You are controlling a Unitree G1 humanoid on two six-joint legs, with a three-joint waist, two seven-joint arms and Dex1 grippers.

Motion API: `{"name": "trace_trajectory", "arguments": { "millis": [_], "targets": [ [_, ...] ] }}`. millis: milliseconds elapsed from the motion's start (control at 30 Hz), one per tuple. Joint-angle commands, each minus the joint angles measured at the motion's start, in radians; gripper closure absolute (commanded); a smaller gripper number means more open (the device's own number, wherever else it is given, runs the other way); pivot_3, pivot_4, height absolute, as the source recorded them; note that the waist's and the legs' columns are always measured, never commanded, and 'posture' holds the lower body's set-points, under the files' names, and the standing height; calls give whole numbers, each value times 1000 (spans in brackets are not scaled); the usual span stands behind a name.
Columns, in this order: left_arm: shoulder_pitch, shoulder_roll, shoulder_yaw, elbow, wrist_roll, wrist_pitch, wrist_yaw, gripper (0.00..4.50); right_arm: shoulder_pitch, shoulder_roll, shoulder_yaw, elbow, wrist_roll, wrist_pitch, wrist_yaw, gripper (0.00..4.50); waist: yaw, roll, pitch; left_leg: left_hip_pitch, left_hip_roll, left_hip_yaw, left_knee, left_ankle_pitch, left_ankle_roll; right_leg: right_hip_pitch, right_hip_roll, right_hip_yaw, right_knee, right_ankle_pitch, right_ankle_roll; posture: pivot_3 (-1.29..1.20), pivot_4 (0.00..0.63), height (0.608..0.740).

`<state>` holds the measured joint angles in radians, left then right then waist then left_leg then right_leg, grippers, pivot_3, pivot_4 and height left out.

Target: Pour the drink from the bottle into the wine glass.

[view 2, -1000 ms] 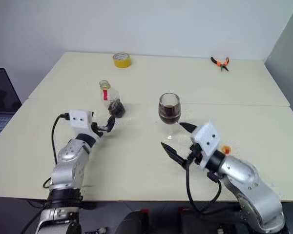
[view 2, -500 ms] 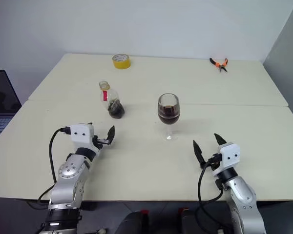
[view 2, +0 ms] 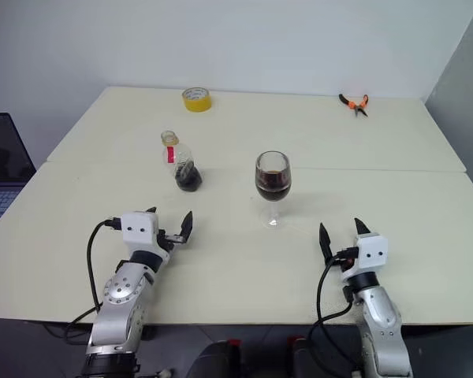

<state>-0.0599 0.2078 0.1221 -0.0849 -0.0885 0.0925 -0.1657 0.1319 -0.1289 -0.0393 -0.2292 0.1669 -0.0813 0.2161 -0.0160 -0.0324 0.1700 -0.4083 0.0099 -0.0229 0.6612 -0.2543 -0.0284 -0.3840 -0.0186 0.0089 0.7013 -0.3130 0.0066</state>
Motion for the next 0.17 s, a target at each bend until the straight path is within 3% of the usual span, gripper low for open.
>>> {"name": "trace_trajectory", "arguments": {
  "millis": [33, 167],
  "targets": [
    [-1, -7, -8, -47, 14, -41, 10, 15, -17, 7, -13, -15, 5, -17, -8, 0, 1, 0, 0, 0, 0, 0, 0, 0, 0, 0, 0, 0, 0, 0, 0, 0, 150, 740],
    [2, -13, -12, -44, 9, -57, 4, 15, -19, 6, -8, -17, 6, -13, -1, 0, 1, 0, 0, 0, 0, 0, 0, 0, 0, 0, 0, 0, 0, 0, 0, 0, 150, 740]
  ]
}}
